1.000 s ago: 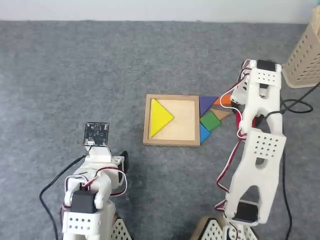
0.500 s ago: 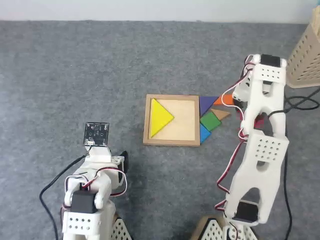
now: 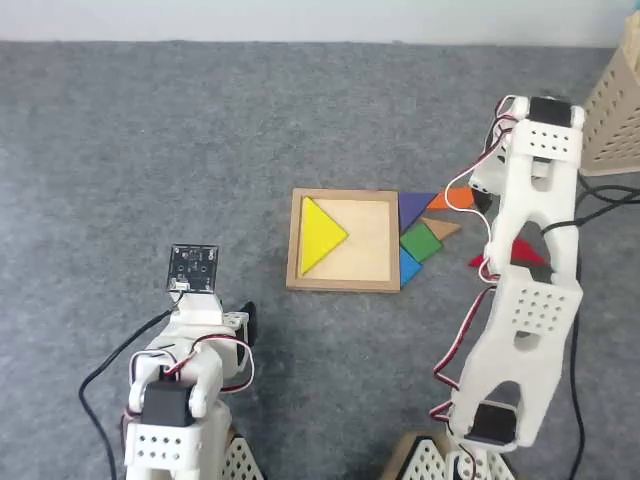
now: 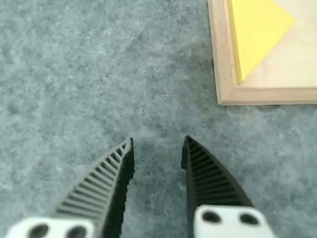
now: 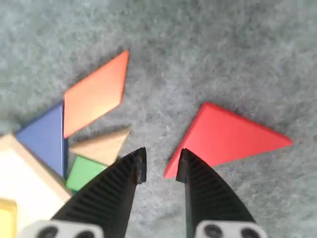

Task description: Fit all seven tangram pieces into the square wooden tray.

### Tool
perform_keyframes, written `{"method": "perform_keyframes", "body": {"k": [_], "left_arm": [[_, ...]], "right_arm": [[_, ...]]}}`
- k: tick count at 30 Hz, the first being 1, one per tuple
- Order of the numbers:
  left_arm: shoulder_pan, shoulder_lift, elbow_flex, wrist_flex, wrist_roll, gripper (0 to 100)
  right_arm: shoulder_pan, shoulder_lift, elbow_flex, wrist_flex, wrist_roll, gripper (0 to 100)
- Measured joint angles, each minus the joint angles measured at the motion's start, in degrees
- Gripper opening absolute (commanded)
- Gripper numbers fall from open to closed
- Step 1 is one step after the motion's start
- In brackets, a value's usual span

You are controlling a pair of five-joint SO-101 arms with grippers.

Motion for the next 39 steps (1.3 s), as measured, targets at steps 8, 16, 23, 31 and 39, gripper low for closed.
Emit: {"method": "perform_keyframes", "body": {"k": [8,16,23,31,39], "left_arm": [[-0.09,0.0,0.0,0.0,0.0,15],[-0.09,0.0,0.0,0.0,0.0,15],[0.09,0.0,0.0,0.0,0.0,15],[0.09,0.0,0.0,0.0,0.0,15],[0.09,0.0,0.0,0.0,0.0,15]], "right_arm": [[-0.88,-15.56,16.09,0.09,30.42,12.8],[0.35,-29.71,29.63,-1.76,63.47,13.1],[1.85,-30.51,30.24,-0.62,80.97,23.6],[2.73,-29.89,30.24,-0.53,100.92,23.8],[2.55,-24.09,30.24,-5.8,108.92,27.0]]}}
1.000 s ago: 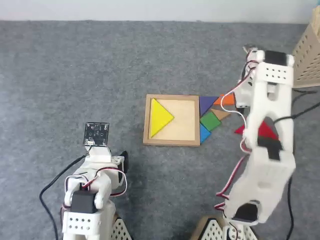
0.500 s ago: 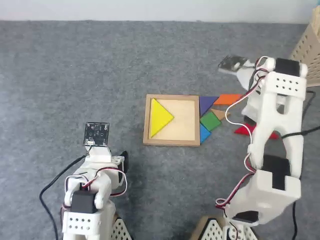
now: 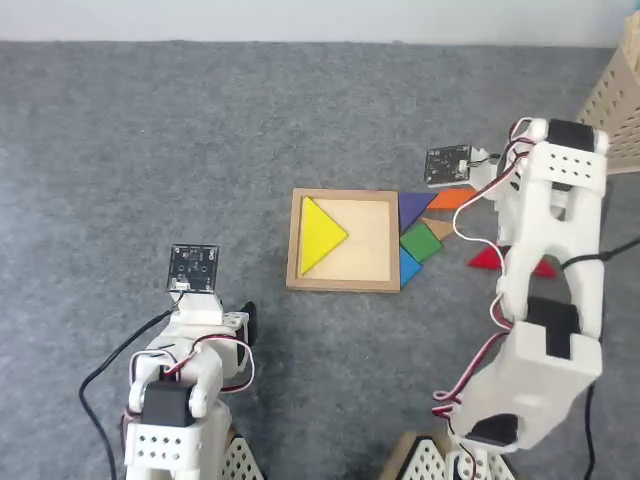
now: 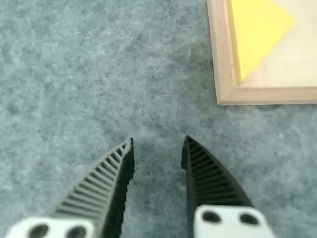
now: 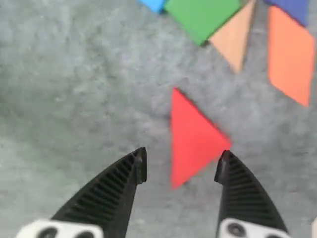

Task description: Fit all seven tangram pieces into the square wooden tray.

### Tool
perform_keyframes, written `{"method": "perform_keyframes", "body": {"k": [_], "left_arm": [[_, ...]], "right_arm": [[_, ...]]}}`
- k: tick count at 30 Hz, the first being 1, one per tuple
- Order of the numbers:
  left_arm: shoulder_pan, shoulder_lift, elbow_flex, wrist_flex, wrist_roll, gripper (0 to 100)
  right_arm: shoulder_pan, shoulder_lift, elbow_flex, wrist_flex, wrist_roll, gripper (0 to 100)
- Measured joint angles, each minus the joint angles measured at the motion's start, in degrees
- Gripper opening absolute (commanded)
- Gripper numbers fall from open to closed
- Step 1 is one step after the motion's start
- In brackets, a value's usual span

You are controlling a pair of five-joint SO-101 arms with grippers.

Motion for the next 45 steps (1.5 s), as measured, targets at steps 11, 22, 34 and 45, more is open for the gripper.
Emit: {"method": "perform_keyframes", "body": {"k": [11,22,34,45], "left_arm": [[0.0,0.0,0.0,0.0,0.0,15],[-0.18,0.0,0.0,0.0,0.0,15],[-0.09,0.0,0.0,0.0,0.0,15],[-0.09,0.0,0.0,0.0,0.0,15]], "right_arm": [[5.54,0.88,16.97,-20.04,10.29,27.0],[8.7,-0.35,26.02,-33.85,16.44,30.7],[6.33,6.68,20.04,-32.44,16.44,31.0],[6.42,12.66,12.92,-30.59,14.24,22.2]]}}
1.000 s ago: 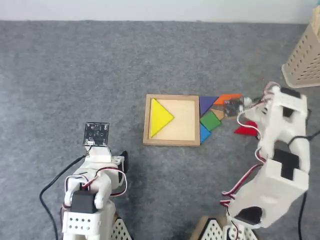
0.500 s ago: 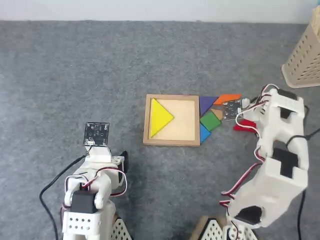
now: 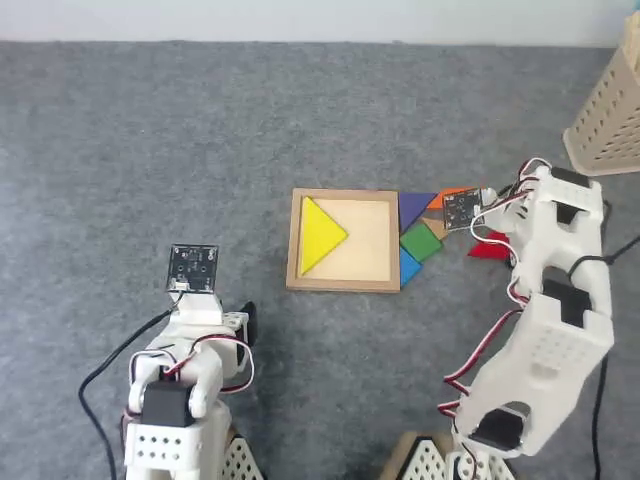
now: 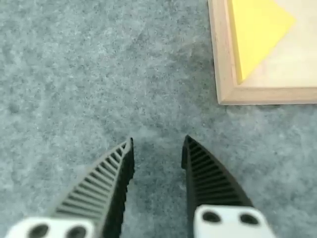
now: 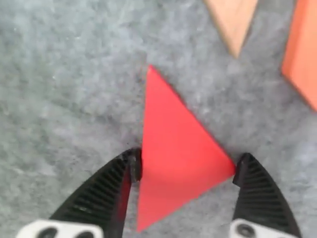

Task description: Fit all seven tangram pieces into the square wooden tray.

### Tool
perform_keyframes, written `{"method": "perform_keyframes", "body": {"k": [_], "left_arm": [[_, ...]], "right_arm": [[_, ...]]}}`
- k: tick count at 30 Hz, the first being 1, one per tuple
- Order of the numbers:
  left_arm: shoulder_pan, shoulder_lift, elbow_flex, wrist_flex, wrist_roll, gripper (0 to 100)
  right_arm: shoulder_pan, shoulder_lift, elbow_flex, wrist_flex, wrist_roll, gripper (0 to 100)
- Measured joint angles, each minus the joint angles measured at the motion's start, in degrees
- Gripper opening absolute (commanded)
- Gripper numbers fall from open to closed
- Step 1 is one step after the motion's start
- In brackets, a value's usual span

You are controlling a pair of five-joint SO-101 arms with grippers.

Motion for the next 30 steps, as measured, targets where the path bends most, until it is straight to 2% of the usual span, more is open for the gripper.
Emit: {"method": "perform_keyframes", "body": {"k": [6,10,19,25,30], "left_arm": [[0.0,0.0,0.0,0.0,0.0,15],[0.0,0.0,0.0,0.0,0.0,15],[0.0,0.0,0.0,0.0,0.0,15],[0.0,0.0,0.0,0.0,0.0,15],[0.0,0.0,0.0,0.0,0.0,15]], "right_arm": [[-0.44,0.35,-1.49,1.49,-7.91,14.3],[-1.76,0.7,-2.55,2.37,-15.21,14.1],[-7.12,1.93,-7.91,11.25,-36.84,13.7],[-11.25,2.11,-12.4,17.58,-55.03,13.6],[-12.84,2.11,-20.04,23.74,-64.7,13.6]]}}
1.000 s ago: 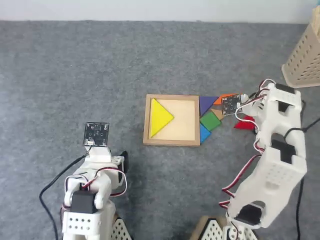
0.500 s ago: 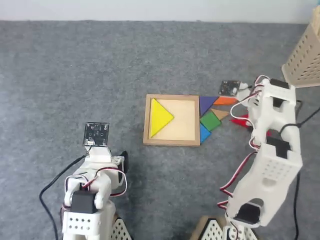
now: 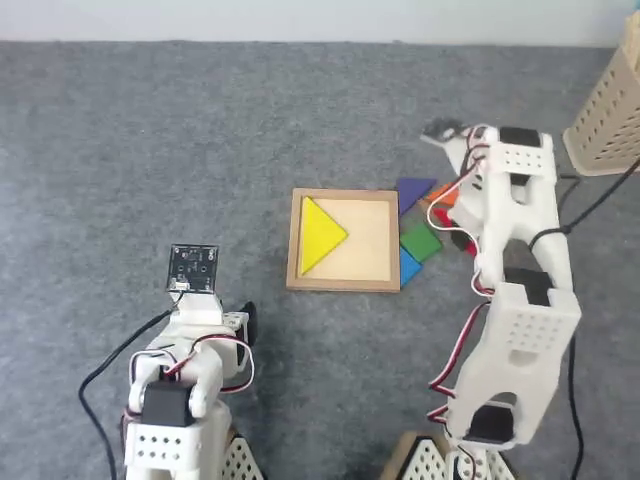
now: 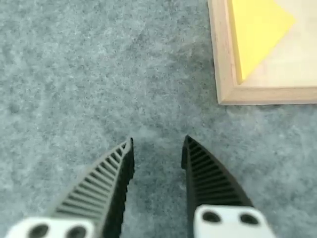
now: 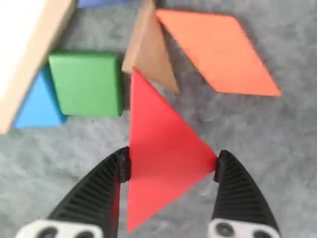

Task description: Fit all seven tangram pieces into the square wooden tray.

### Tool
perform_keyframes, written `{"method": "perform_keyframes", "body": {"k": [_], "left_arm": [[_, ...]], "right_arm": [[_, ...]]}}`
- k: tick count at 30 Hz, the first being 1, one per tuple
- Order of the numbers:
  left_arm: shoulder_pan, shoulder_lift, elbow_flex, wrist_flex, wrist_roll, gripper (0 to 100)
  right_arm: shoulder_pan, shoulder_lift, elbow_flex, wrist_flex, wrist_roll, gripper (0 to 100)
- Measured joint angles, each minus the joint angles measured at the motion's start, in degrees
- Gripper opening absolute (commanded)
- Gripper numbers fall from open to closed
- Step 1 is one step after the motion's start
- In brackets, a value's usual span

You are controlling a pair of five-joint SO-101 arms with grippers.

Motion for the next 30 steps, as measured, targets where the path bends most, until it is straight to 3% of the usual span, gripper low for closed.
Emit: {"method": "perform_keyframes", "body": {"k": [12,20,28,30], "left_arm": [[0.0,0.0,0.0,0.0,0.0,15],[0.0,0.0,0.0,0.0,0.0,15],[0.09,0.0,0.0,0.0,0.0,15],[0.09,0.0,0.0,0.0,0.0,15]], "right_arm": [[-7.91,0.0,-13.8,12.48,-10.73,13.6],[-13.8,-3.08,-14.15,12.66,-15.12,13.8],[-13.63,-6.77,-7.21,12.66,-16.09,14.6],[-13.01,-6.95,-7.12,12.66,-16.53,18.7]]}}
